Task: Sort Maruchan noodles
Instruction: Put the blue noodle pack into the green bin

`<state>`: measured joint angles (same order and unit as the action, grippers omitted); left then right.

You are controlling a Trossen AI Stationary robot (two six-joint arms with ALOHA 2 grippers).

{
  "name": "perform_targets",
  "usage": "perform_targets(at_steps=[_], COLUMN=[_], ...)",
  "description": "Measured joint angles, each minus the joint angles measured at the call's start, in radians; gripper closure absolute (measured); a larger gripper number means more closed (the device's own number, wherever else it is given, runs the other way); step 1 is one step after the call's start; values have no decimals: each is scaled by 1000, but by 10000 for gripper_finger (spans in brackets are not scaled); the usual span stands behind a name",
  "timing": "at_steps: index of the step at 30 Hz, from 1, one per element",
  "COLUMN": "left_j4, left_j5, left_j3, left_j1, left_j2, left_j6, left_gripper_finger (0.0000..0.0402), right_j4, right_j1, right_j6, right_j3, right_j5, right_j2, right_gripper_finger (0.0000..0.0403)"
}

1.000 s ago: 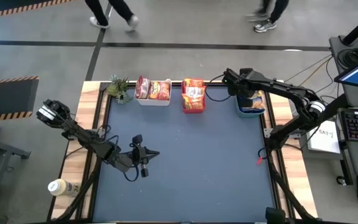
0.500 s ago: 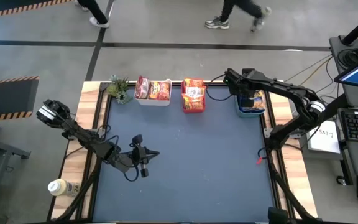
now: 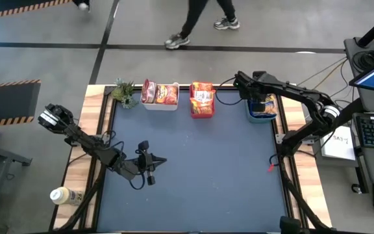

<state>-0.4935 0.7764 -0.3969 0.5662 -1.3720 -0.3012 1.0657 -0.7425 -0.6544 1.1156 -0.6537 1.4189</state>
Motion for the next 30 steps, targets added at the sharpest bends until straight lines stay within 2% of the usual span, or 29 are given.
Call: perform_targets(at_steps=[10, 21, 30], left_j4=[0, 0, 0], left_j5=[0, 0, 0], left_j3=[0, 0, 0], left_j1=[0, 0, 0], left_j2=[0, 0, 0], left_j6=[0, 0, 0], left_gripper_finger=[402, 402, 402], right_j4=[6, 7, 182], right_j1=[0, 0, 0], right_j6=[-5, 37, 174], right_j3=[-3, -3, 69], right_j5=[1, -1, -1], right_j2=[0, -1, -6], right_gripper_finger=[283, 233, 232])
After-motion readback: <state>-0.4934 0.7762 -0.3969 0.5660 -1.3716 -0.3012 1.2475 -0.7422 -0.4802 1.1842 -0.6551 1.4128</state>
